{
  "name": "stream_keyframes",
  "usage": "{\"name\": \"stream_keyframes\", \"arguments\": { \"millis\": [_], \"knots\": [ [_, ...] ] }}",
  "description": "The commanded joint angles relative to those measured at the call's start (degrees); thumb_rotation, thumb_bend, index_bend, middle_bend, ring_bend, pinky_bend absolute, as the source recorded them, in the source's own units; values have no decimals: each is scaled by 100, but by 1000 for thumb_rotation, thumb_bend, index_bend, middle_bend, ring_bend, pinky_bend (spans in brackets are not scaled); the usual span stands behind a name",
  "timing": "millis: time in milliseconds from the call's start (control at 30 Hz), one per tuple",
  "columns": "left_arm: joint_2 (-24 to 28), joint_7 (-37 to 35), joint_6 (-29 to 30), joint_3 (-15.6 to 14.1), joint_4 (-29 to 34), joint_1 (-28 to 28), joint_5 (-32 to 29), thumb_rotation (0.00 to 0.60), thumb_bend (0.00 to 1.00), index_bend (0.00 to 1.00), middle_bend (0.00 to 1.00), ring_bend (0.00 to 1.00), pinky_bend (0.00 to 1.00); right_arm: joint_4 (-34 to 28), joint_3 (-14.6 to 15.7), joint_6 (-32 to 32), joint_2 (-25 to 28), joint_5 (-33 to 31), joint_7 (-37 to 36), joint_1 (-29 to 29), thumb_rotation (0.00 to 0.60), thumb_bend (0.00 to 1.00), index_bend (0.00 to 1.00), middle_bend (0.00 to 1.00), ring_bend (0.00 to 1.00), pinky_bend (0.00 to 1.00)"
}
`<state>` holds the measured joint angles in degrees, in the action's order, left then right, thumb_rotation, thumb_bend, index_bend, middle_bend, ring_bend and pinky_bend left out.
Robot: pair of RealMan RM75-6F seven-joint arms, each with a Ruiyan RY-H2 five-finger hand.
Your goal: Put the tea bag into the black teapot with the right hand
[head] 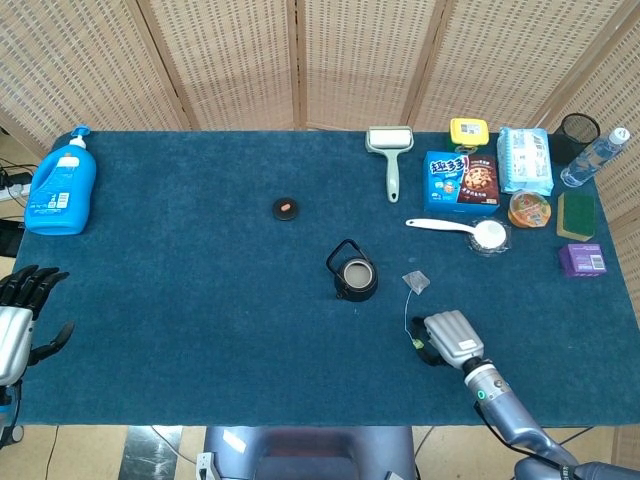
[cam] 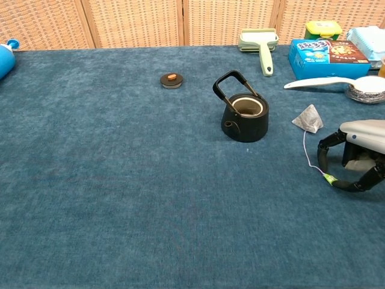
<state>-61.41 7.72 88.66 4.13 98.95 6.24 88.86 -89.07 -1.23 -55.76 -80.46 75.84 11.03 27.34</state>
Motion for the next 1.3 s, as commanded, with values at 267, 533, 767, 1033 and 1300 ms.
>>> {"name": "stream_keyframes", "arguments": {
  "millis": [267, 533, 767, 1033, 1300],
  "knots": [
    [-27, -54, -23, -3, -60, 10, -17, 600, 320, 192, 191, 121, 148, -73, -13, 26, -55, -140, 257, 36, 600, 387, 479, 1000, 1000, 1000],
    [-26, -81, 4, -6, -85, -6, -19, 600, 321, 192, 190, 120, 148, -132, -24, 32, -66, -235, 380, 56, 600, 388, 492, 1000, 1000, 1000],
    [-31, -97, 15, -7, -101, -10, -16, 600, 320, 192, 190, 120, 148, -139, -26, 34, -57, -303, 416, 60, 600, 392, 504, 1000, 1000, 1000],
    [-35, -101, 19, -8, -110, -9, -11, 600, 321, 192, 190, 120, 148, -139, -27, 54, -64, -368, 466, 77, 600, 398, 523, 1000, 1000, 1000],
    [-40, -103, 17, -9, -118, -9, -15, 600, 321, 193, 190, 120, 148, -163, -37, 60, -55, -424, 494, 92, 600, 464, 534, 1000, 1000, 1000]
  ]
}}
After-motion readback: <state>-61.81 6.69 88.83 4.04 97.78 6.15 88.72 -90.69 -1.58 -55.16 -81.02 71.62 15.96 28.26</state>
